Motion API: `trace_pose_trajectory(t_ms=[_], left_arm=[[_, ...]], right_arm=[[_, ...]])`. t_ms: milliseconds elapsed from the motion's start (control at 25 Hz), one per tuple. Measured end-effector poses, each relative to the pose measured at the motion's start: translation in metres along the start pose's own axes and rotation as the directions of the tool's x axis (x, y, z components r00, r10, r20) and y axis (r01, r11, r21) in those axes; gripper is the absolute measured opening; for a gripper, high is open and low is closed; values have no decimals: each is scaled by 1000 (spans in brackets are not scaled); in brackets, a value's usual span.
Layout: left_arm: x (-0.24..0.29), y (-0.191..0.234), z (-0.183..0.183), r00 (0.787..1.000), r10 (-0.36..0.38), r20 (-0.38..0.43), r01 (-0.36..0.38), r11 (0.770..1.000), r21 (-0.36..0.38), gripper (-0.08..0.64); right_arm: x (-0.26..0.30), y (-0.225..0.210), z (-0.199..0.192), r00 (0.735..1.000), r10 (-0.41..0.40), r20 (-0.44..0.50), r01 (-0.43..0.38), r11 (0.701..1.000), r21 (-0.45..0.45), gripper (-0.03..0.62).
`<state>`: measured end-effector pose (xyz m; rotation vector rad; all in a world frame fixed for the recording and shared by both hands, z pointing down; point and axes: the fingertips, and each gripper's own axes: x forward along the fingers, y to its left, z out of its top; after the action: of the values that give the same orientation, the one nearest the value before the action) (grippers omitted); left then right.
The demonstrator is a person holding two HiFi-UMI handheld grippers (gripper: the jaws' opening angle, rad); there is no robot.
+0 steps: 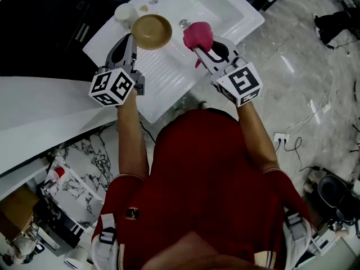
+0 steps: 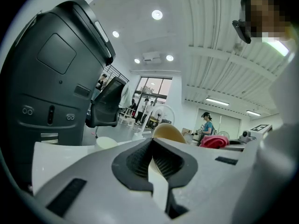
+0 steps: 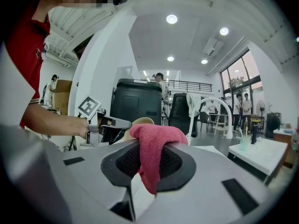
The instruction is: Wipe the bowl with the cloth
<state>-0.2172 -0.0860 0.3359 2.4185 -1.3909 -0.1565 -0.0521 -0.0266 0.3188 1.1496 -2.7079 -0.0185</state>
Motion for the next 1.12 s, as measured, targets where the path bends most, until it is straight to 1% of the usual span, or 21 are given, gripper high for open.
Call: trace_pose_trajectory(t_ms=[160, 320, 440, 600, 760, 880, 1120], left_arm=[[1, 2, -3, 1000, 7, -8, -6, 1000, 30, 11], [5, -13, -10, 999, -26, -39, 29, 995, 91, 11], [5, -23, -14, 997, -48, -55, 55, 990, 127, 11], [5, -31, -19, 995, -71, -72, 81, 986, 143, 11], [8, -38, -27, 991, -87, -99, 101, 983, 154, 11], [13, -41, -32, 989, -87, -121, 106, 981, 164, 11], [32, -45, -39, 986, -57, -155, 88, 976, 200, 11]], right_arm=[[16, 31, 0, 998, 46, -44, -48, 998, -49, 69], [29, 61, 3, 986, 134, -98, -143, 985, -93, 69], [41, 71, 0, 973, 163, -165, -184, 975, -122, 69], [55, 72, -10, 954, 162, -252, -198, 972, -127, 69], [64, 72, -19, 938, 177, -297, -220, 968, -118, 69], [69, 69, -23, 932, 193, -308, -238, 964, -116, 69], [77, 47, -29, 931, 225, -286, -263, 960, -99, 69]])
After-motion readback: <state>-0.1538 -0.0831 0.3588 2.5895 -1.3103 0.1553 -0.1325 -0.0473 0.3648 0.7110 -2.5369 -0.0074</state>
